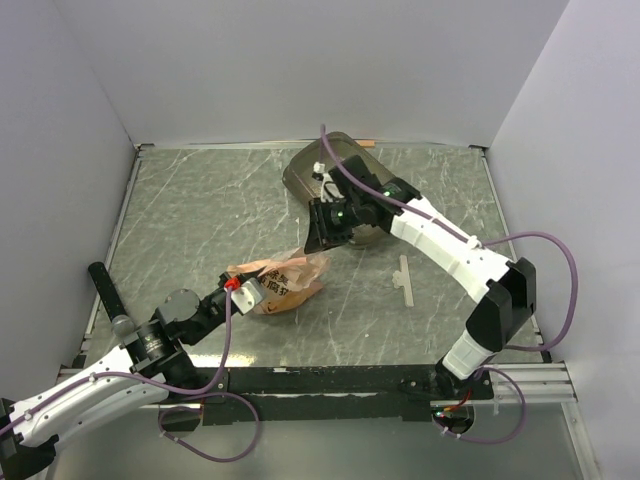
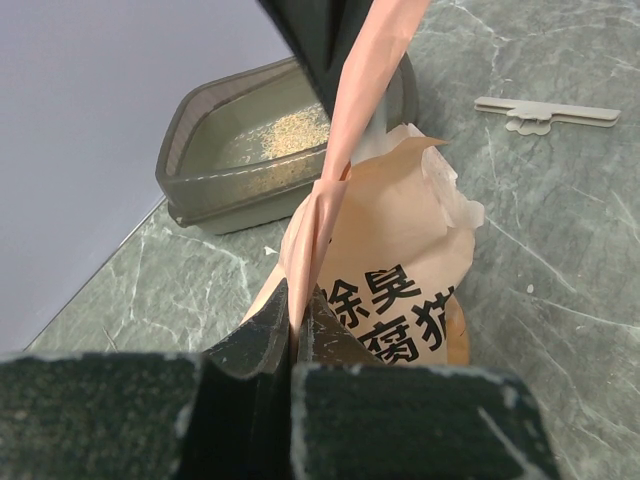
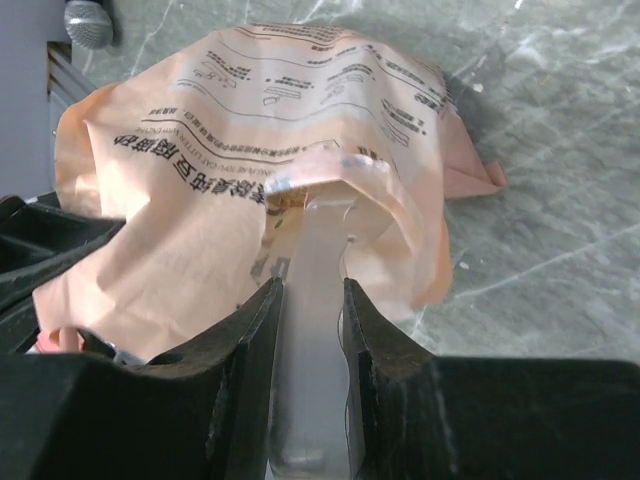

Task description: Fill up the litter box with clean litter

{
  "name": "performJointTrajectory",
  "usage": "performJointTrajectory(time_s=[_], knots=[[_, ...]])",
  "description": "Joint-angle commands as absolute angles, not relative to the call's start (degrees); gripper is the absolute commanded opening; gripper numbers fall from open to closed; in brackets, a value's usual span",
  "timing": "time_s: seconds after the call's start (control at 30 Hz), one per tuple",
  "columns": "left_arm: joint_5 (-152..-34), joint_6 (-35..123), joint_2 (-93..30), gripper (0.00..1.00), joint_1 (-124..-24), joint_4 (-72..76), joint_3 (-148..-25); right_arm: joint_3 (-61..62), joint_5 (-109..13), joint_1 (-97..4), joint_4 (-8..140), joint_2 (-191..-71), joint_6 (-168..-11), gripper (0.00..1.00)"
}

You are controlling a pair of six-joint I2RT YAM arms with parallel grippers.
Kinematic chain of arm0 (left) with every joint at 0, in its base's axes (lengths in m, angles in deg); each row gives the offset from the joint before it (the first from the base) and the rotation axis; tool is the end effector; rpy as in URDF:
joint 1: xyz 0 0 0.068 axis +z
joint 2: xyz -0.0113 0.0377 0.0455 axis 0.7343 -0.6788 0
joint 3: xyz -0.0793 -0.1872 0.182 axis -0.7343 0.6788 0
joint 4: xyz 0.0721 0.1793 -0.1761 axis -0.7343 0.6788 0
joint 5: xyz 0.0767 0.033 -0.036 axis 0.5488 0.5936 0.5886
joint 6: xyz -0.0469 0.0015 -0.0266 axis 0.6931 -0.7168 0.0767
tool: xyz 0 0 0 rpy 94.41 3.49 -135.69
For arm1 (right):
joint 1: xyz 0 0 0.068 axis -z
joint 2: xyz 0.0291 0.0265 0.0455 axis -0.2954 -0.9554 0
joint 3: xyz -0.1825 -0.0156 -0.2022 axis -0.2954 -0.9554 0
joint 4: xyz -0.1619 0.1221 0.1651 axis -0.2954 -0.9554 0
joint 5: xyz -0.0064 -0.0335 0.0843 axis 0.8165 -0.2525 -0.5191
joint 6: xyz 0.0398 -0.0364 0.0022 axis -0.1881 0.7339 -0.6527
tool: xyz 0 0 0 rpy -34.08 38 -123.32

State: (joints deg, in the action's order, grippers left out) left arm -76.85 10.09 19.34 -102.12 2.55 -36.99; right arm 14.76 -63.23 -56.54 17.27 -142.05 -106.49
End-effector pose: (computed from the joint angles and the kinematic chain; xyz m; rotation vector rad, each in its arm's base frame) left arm 0.0816 -0.1079 0.2742 0.9058 1.2989 -0.3357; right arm 0.2565 0.2284 0.3457 -0.5330 2.5686 0.9365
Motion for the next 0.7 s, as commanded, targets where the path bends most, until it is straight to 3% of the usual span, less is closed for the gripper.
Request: performJointTrajectory(time_s=[0.0,0.4,0.67], knots=[[-80.0,11.9,19.7,0.01,-103.0,-3.6,-40.6,12.8,-60.2,-58.1,21.5,-144.4,-106.5,0.00],[-79.7,11.6,19.5,0.01,-103.0,-3.4,-40.1,-9.7,-75.0,-56.3,46.1,-140.7,-117.8,0.00],[-79.0,11.0,20.1,0.01,-103.0,-3.4,-39.7,-26.2,-83.8,-52.8,70.1,-135.6,-131.1,0.00]])
